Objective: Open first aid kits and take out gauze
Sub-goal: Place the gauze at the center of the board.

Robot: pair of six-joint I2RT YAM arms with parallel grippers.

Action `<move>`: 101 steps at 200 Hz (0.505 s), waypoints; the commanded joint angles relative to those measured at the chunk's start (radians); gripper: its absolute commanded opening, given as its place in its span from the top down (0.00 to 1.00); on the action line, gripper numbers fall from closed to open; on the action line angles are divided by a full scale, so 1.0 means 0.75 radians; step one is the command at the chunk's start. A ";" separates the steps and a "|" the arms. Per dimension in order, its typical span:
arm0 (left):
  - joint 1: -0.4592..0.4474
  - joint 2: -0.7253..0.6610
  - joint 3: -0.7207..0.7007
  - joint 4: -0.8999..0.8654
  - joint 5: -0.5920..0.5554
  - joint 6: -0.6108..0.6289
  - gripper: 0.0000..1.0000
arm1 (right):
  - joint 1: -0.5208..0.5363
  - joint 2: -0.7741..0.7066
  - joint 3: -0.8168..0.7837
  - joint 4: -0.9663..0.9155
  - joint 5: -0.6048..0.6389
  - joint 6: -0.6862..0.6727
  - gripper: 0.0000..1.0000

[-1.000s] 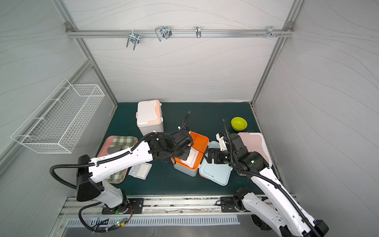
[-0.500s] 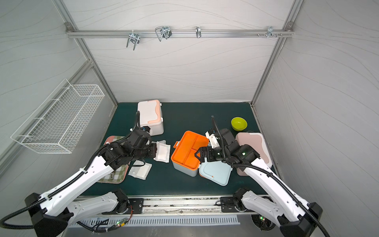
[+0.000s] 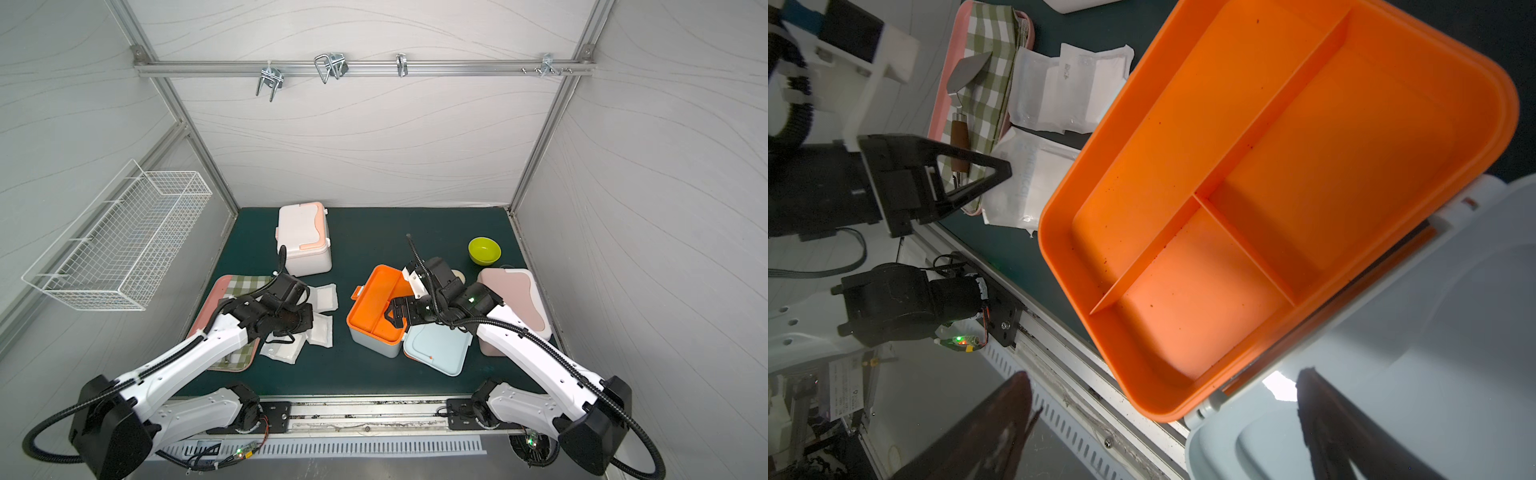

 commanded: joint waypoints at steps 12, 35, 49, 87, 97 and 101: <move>0.004 0.086 -0.031 0.183 0.064 -0.030 1.00 | 0.008 -0.012 0.032 -0.019 0.029 -0.022 0.01; 0.004 0.128 -0.055 0.199 0.025 -0.026 1.00 | 0.010 -0.013 0.023 -0.019 0.030 -0.022 0.01; 0.012 0.144 -0.068 0.197 -0.014 -0.022 1.00 | 0.009 -0.011 0.021 -0.017 0.030 -0.023 0.01; 0.022 0.155 -0.094 0.173 -0.078 -0.023 1.00 | 0.009 -0.009 0.019 -0.016 0.027 -0.022 0.01; 0.024 0.155 -0.097 0.163 -0.099 -0.023 1.00 | 0.009 -0.007 0.021 -0.015 0.030 -0.023 0.01; 0.026 0.155 -0.097 0.158 -0.103 -0.021 1.00 | 0.008 -0.007 0.021 -0.014 0.028 -0.021 0.01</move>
